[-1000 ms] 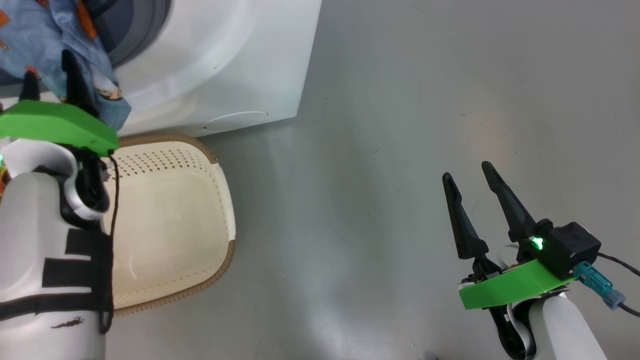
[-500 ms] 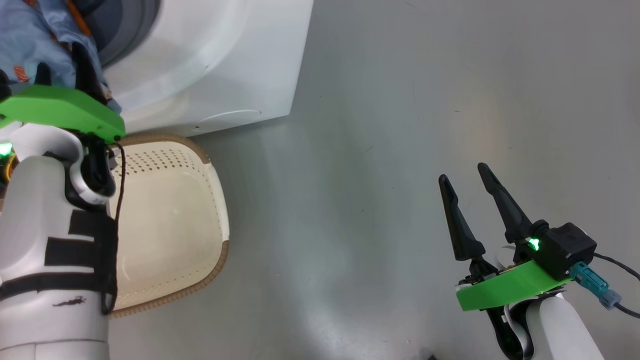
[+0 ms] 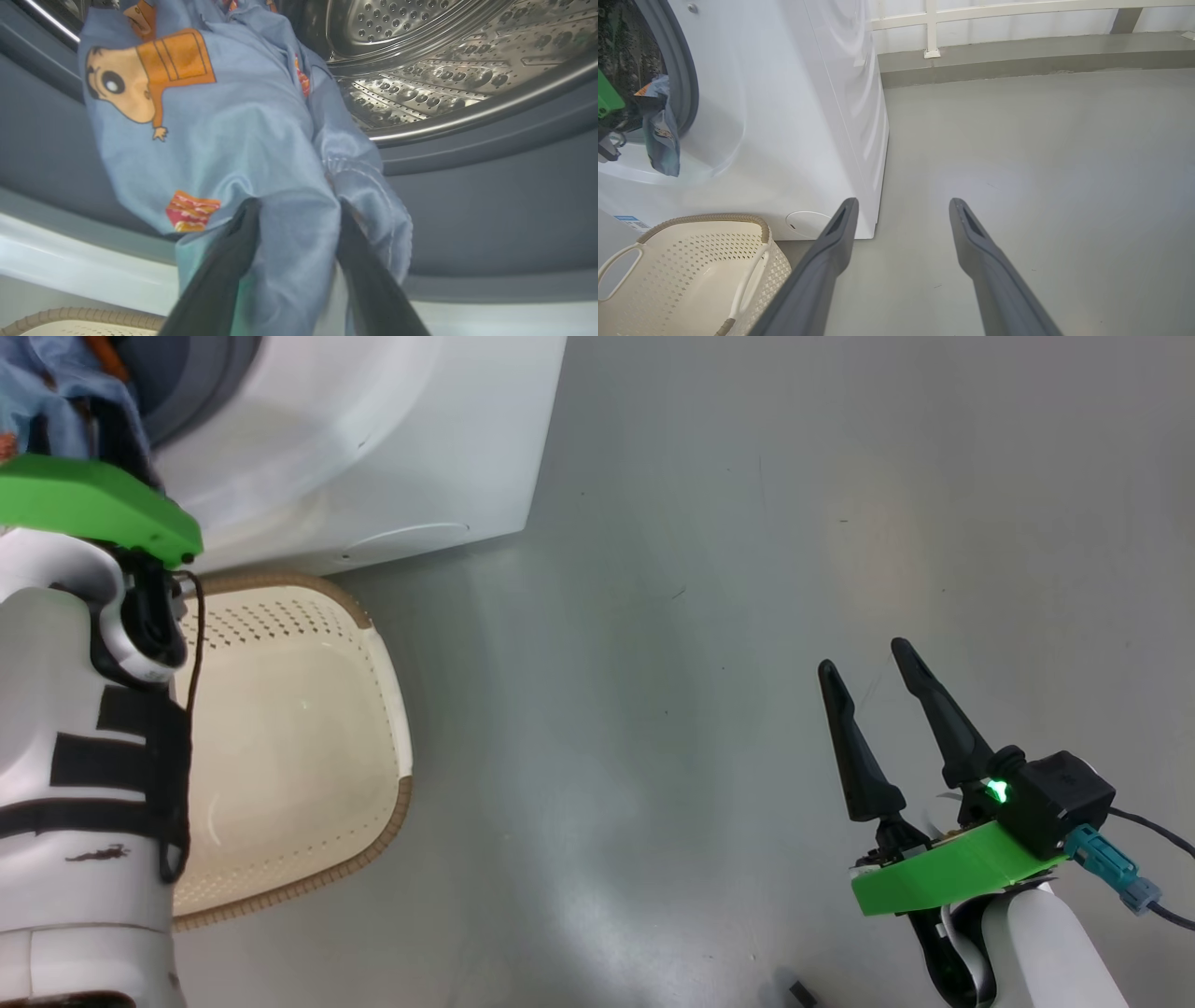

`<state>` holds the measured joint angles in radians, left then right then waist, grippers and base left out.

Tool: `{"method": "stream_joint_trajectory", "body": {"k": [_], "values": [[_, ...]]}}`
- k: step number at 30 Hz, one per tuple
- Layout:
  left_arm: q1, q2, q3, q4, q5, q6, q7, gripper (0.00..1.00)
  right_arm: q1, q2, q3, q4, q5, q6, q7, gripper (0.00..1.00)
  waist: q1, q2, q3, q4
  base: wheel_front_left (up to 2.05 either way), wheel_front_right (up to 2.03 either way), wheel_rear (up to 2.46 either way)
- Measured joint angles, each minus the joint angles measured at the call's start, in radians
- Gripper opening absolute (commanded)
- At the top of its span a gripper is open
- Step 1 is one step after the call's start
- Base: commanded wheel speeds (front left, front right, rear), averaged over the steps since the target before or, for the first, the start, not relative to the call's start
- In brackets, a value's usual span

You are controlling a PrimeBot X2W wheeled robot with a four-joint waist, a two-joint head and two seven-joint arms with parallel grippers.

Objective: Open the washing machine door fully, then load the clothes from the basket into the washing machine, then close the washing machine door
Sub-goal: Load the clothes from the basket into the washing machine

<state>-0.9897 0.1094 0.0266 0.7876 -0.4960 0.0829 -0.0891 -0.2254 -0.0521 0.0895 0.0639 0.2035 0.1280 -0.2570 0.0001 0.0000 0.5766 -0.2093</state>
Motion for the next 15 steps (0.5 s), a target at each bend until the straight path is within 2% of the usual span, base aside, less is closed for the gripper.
{"method": "stream_joint_trajectory", "body": {"k": [1, 3, 4, 5, 6, 11, 15], "values": [[-0.004, 0.001, -0.002, 0.009, 0.000, -0.001, -0.005, 0.55, 0.000, 0.000, 0.000, -0.001, 0.000, 0.000, 0.000, 1.00, -0.0001, 0.0000, 0.001, 0.000, 0.00, 0.00, 0.00], [-0.014, 0.003, -0.003, 0.029, 0.000, -0.001, -0.016, 0.37, 0.000, 0.000, 0.000, -0.001, 0.000, 0.000, 0.000, 1.00, 0.0000, 0.0000, 0.003, 0.000, 0.00, 0.00, 0.00], [-0.019, 0.004, -0.005, 0.038, 0.000, -0.003, -0.019, 0.25, 0.000, 0.000, 0.000, -0.001, 0.000, 0.000, 0.000, 1.00, -0.0001, 0.0000, 0.003, 0.001, 0.00, 0.00, 0.00], [-0.022, 0.005, -0.006, 0.046, 0.000, -0.008, -0.026, 0.07, 0.000, 0.000, 0.000, -0.001, 0.000, 0.000, 0.000, 1.00, -0.0001, 0.0000, 0.003, 0.002, 0.00, 0.00, 0.00], [-0.025, 0.006, -0.009, 0.059, 0.001, -0.010, -0.039, 0.00, 0.000, 0.000, 0.000, -0.001, 0.000, 0.000, 0.000, 1.00, -0.0001, 0.0000, 0.003, 0.005, 0.00, 0.00, 0.00], [-0.035, 0.012, -0.017, 0.083, 0.011, -0.017, -0.068, 0.00, 0.000, 0.000, -0.001, -0.001, 0.000, 0.000, 0.000, 1.00, -0.0001, 0.0000, 0.000, 0.014, 0.00, 0.00, 0.00], [-0.043, 0.031, -0.018, 0.091, 0.026, -0.001, -0.099, 0.00, 0.000, 0.000, 0.002, -0.001, 0.000, 0.000, 0.000, 1.00, 0.0000, 0.0000, -0.003, 0.019, 0.00, 0.00, 0.00]]}}
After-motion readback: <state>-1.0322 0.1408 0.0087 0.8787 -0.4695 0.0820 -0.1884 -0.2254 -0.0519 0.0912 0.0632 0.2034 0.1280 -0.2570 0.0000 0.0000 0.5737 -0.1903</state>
